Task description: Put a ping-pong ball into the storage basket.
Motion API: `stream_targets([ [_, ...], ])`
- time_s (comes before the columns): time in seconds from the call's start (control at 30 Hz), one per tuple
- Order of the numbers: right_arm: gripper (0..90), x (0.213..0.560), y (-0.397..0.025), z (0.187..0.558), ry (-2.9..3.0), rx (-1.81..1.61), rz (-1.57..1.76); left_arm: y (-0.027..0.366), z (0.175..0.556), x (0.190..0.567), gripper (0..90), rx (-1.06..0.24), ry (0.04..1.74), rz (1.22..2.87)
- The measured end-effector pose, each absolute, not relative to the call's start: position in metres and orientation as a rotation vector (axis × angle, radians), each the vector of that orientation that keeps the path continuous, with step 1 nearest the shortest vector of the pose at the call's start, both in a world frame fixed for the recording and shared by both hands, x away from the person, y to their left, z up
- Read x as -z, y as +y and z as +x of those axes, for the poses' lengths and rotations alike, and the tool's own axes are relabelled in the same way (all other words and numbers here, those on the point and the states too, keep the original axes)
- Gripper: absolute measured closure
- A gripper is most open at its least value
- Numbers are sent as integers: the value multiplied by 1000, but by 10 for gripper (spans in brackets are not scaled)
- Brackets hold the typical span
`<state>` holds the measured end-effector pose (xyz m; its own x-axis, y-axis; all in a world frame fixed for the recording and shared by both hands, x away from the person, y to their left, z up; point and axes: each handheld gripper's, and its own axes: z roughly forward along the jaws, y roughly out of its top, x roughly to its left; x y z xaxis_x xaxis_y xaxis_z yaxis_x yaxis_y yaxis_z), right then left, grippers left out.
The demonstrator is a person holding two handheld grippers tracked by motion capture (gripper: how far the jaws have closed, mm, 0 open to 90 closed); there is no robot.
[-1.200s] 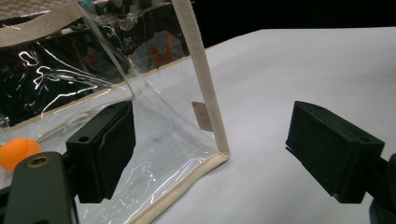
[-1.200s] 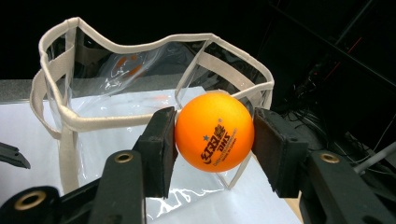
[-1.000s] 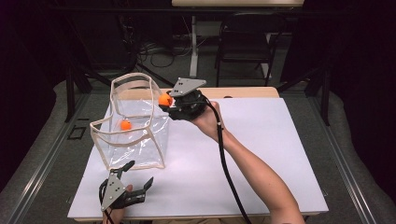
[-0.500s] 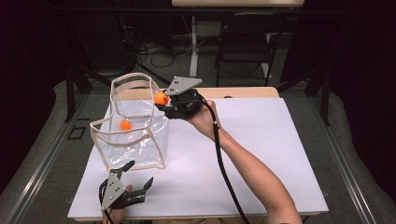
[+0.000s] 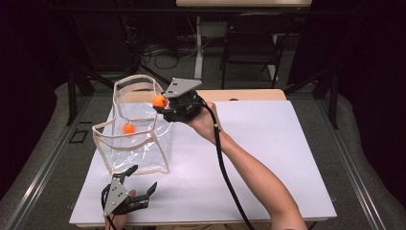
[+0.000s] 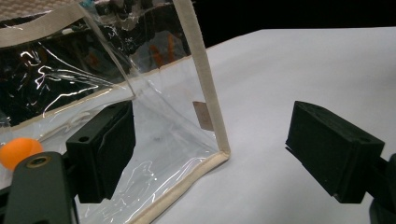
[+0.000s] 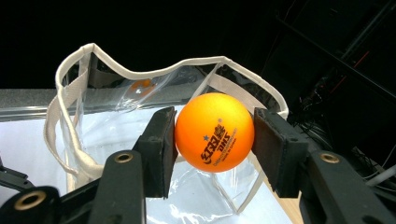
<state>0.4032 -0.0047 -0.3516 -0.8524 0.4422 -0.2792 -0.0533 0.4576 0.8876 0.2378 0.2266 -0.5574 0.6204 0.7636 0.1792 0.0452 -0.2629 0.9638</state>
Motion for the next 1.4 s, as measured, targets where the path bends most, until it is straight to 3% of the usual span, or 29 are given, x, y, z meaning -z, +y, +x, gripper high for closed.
stream_targets([
  [1.4, 502, 352, 24, 403, 2260, -1368, 273, 227, 238, 557, 155, -789, 669, 1709],
])
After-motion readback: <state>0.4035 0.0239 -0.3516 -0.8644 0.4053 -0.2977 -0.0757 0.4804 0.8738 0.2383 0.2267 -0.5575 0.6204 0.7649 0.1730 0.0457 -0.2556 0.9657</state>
